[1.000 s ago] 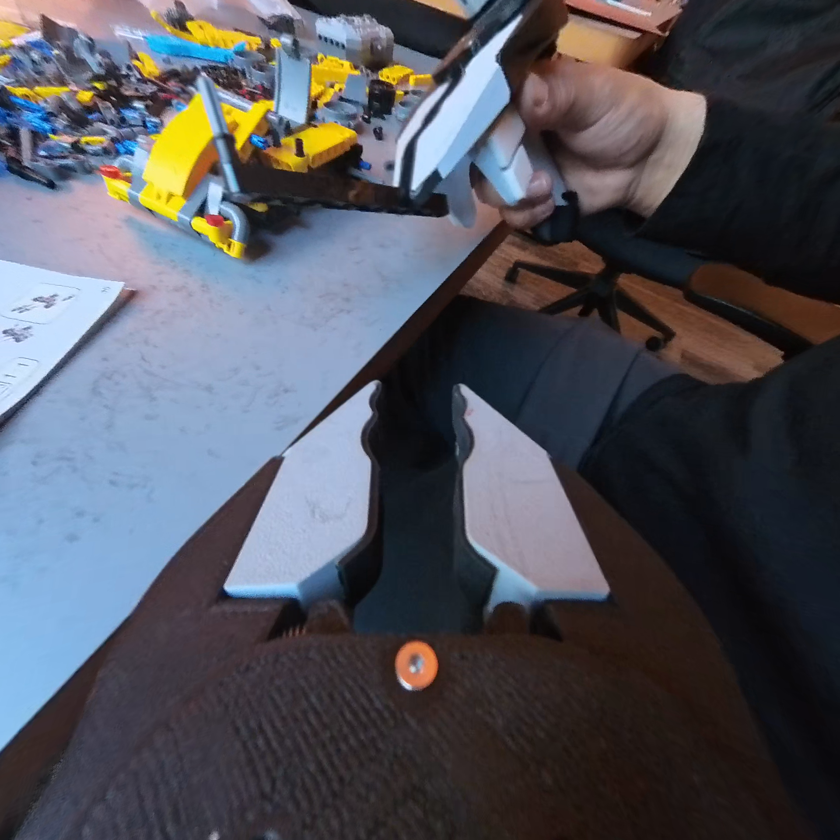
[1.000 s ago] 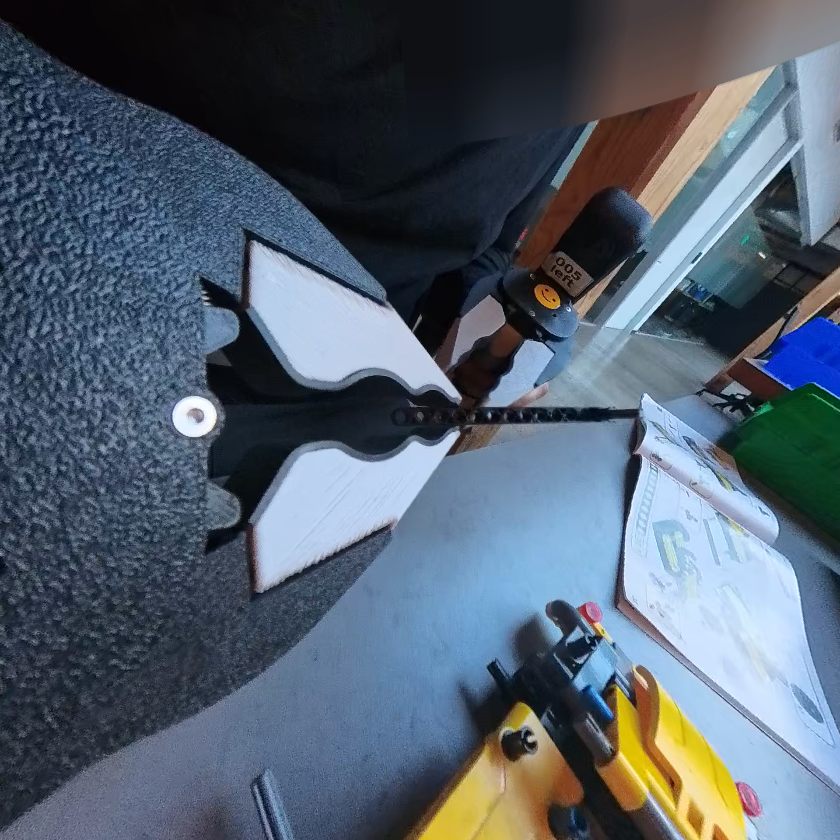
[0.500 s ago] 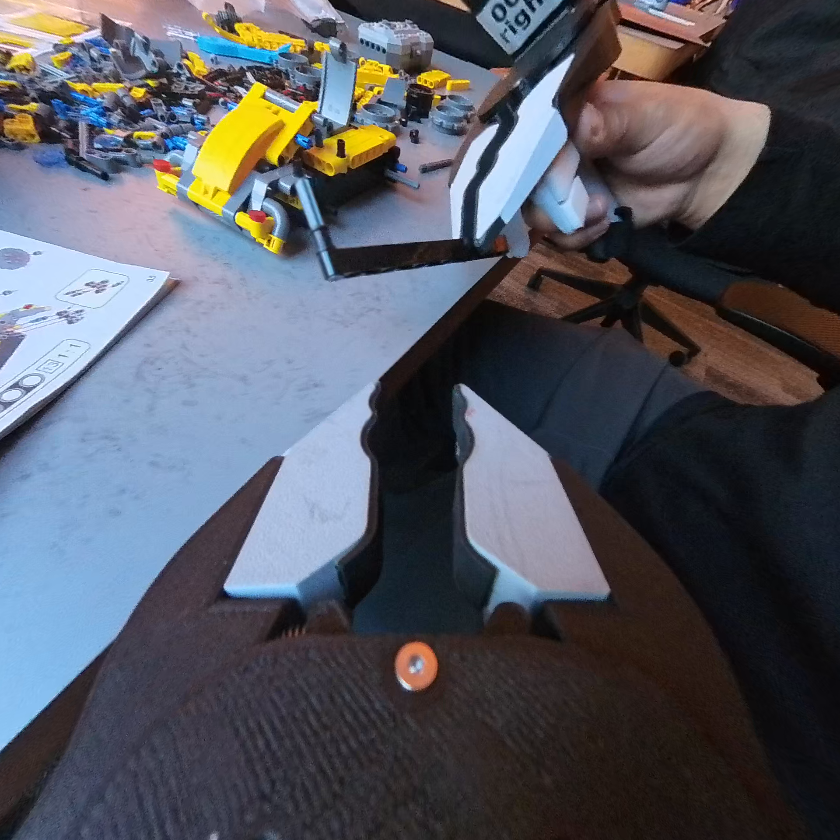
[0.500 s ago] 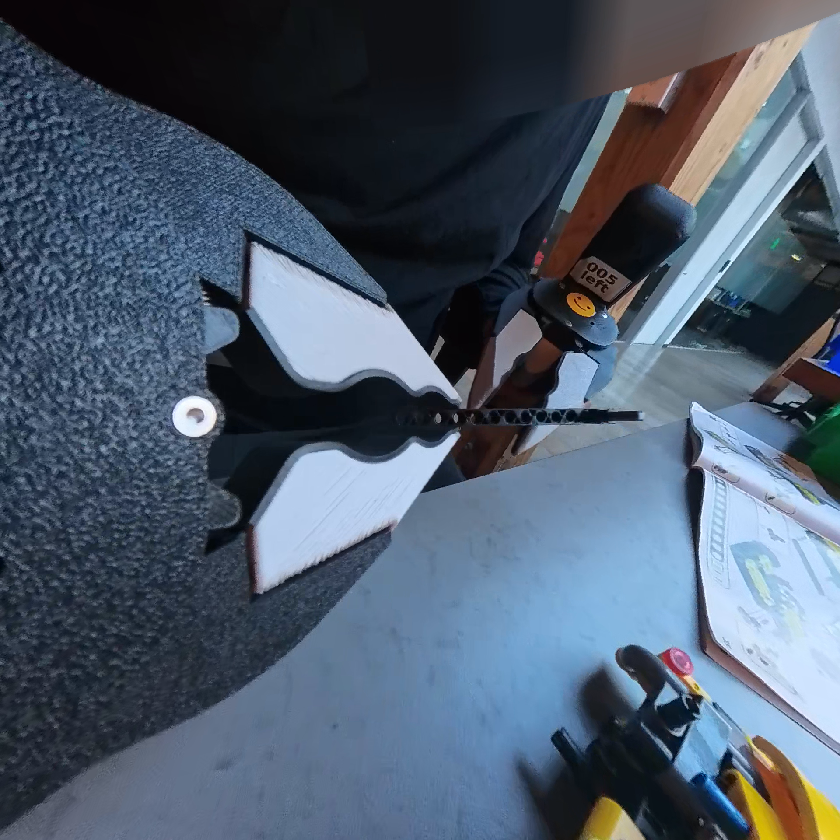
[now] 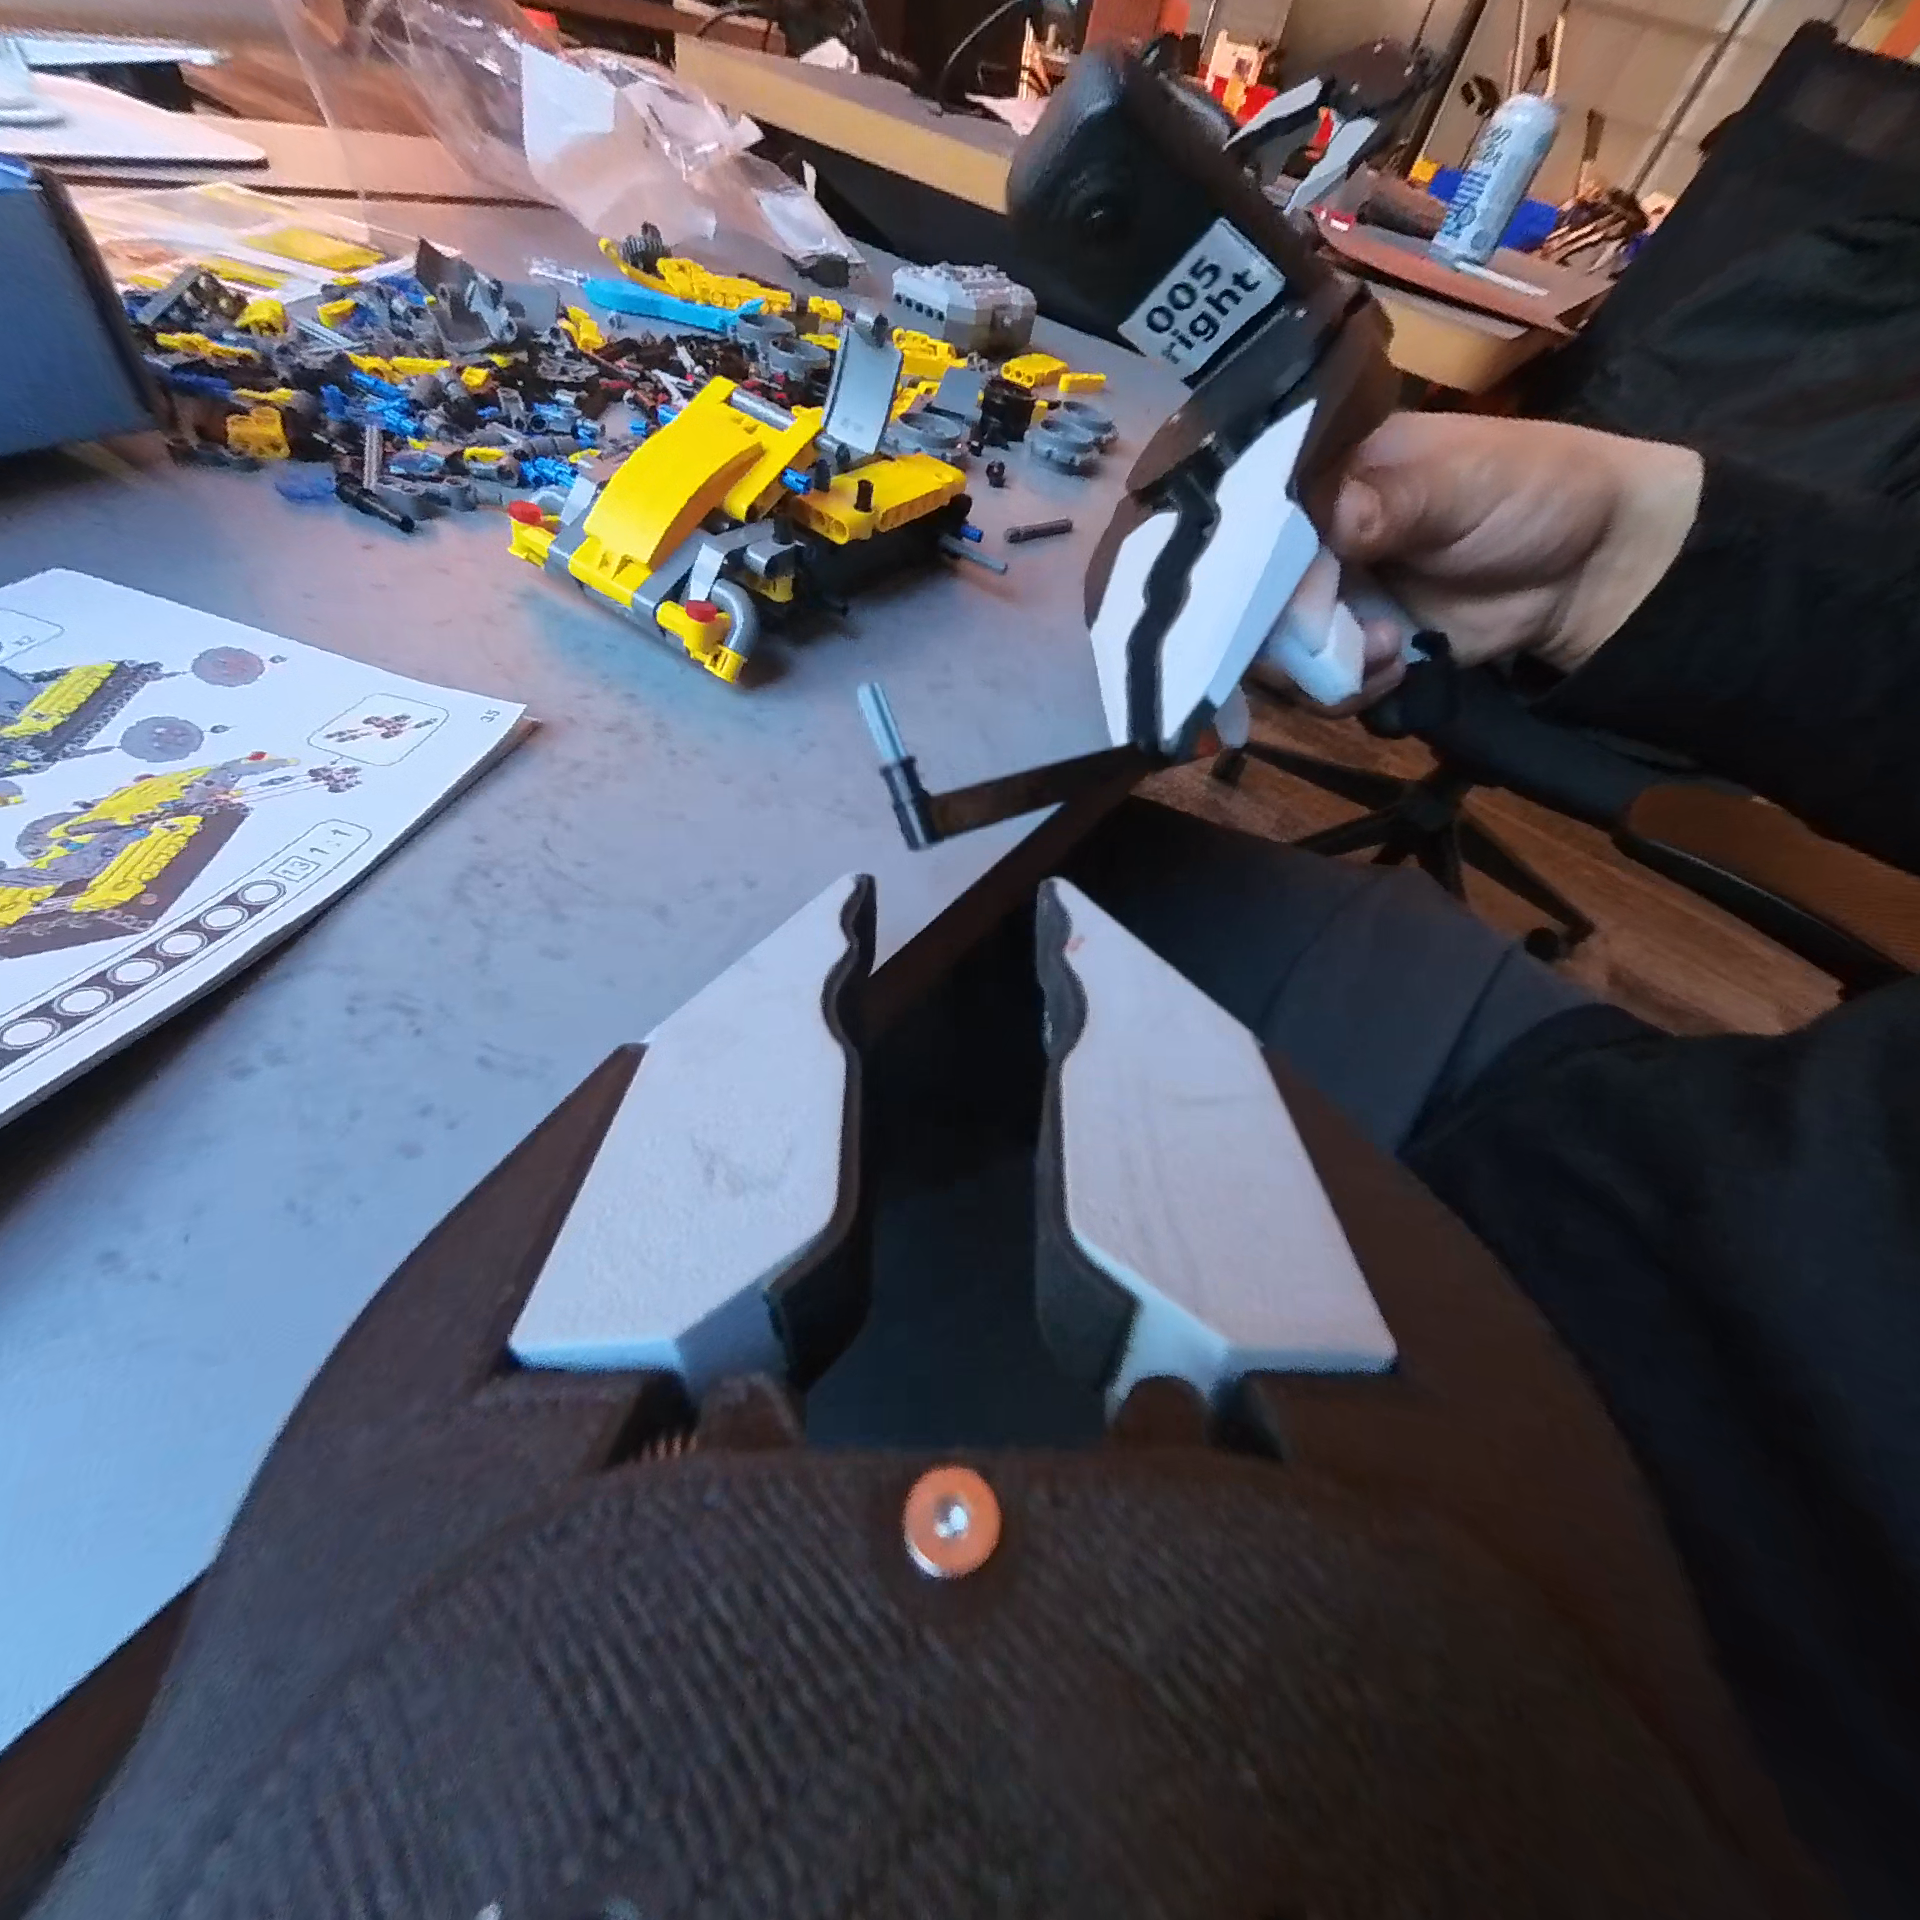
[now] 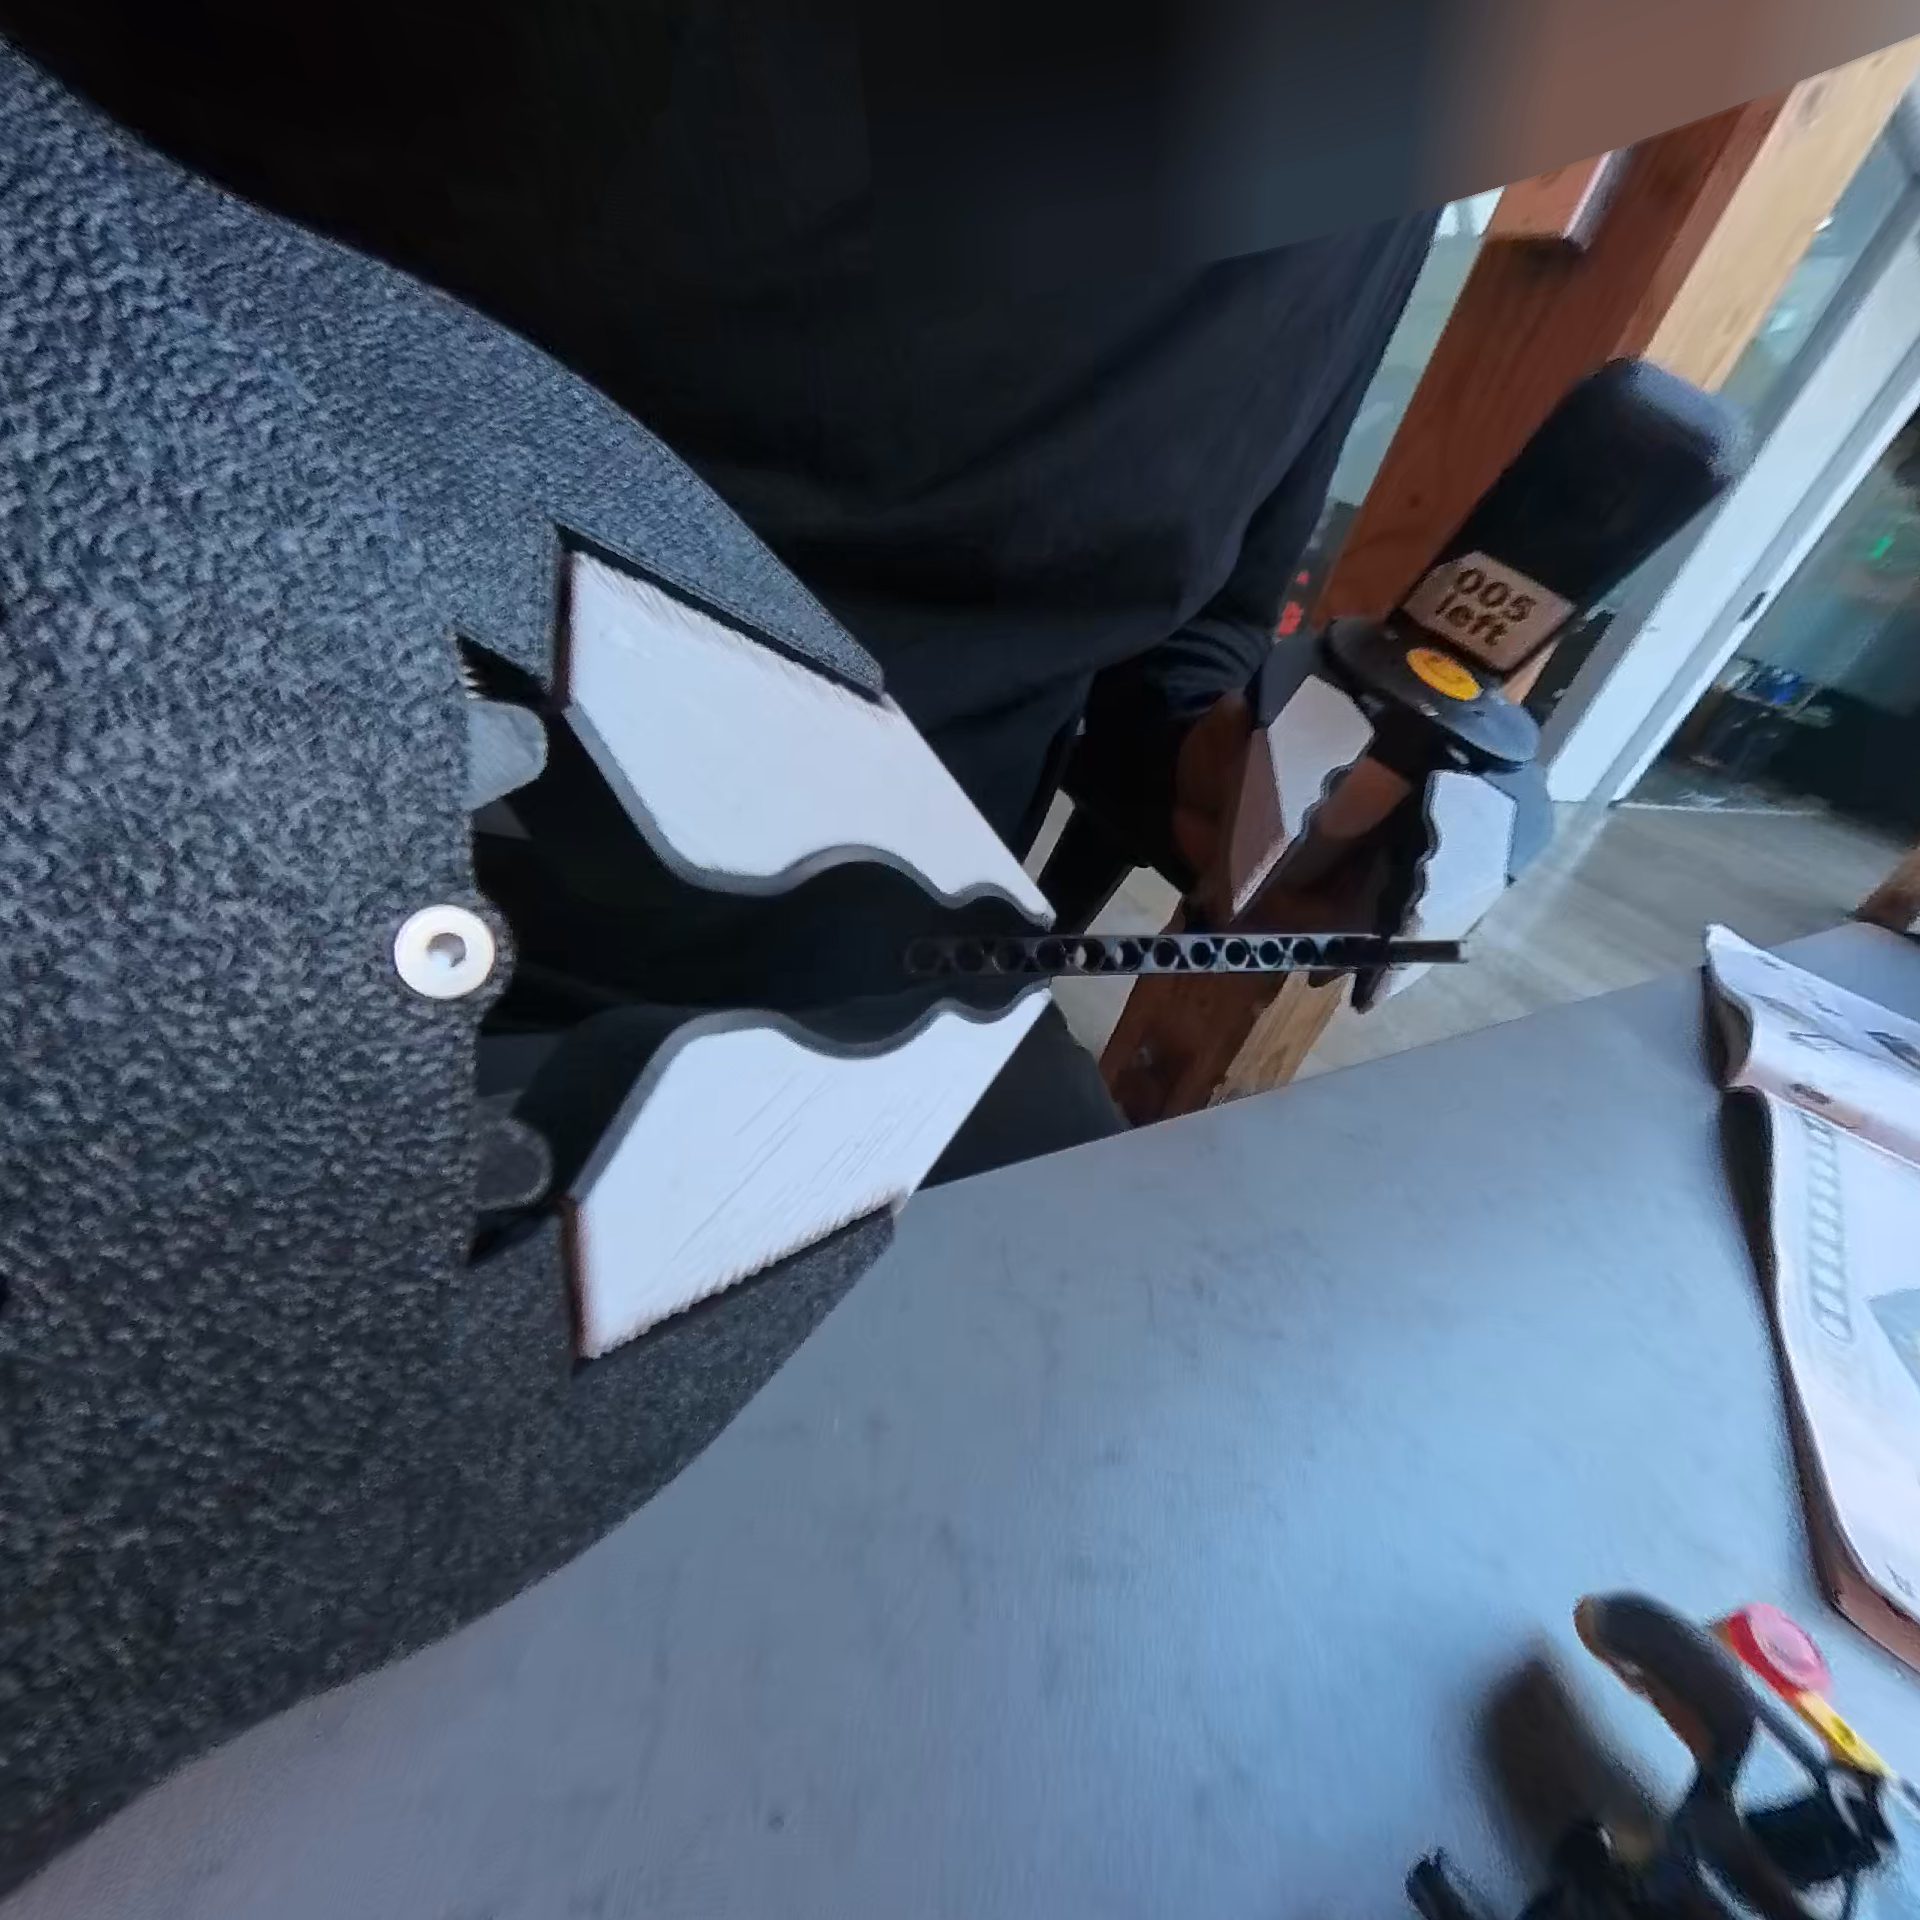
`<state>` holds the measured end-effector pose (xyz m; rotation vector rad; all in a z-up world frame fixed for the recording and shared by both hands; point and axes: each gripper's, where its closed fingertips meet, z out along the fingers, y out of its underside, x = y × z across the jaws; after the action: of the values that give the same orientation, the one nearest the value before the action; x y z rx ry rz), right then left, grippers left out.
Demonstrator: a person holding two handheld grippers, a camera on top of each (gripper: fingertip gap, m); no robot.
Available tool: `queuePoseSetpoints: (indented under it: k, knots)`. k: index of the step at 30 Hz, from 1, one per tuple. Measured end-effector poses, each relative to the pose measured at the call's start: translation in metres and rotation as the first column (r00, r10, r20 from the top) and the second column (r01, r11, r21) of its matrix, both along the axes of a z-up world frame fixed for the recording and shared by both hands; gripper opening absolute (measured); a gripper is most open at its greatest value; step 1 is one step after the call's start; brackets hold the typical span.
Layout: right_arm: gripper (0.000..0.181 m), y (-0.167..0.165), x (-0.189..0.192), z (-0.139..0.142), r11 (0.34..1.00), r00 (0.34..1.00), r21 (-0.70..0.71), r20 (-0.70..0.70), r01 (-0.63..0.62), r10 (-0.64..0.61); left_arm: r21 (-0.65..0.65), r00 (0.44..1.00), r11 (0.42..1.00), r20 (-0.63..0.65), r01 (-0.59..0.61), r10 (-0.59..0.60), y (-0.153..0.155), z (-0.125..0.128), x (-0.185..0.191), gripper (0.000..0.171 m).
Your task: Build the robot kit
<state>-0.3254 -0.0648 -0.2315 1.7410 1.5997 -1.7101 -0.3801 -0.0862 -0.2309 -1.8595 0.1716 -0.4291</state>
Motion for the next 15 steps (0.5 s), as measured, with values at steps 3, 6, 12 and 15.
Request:
queuePoseSetpoints:
  k: [3,6,12,15]
  knots:
    - [0.007,-0.004,0.001,0.000,1.000,1.000,0.012,-0.004,-0.018,0.018,-0.001,1.000,1.000,0.011,0.008,-0.008,0.000,0.000,0.001,0.028]
    - [0.007,-0.006,0.000,0.000,0.999,1.000,0.021,0.000,-0.024,0.024,0.009,1.000,1.000,0.008,0.029,-0.029,-0.002,0.002,0.004,0.027]
    - [0.007,-0.002,-0.007,0.002,0.981,0.996,0.192,-0.089,0.000,0.017,0.015,1.000,1.000,0.014,0.027,-0.027,-0.003,0.004,0.004,0.026]
    - [0.007,0.019,-0.016,-0.002,0.878,0.982,0.466,-0.189,0.106,-0.019,0.004,1.000,1.000,0.025,0.015,-0.015,-0.002,0.002,0.000,0.026]
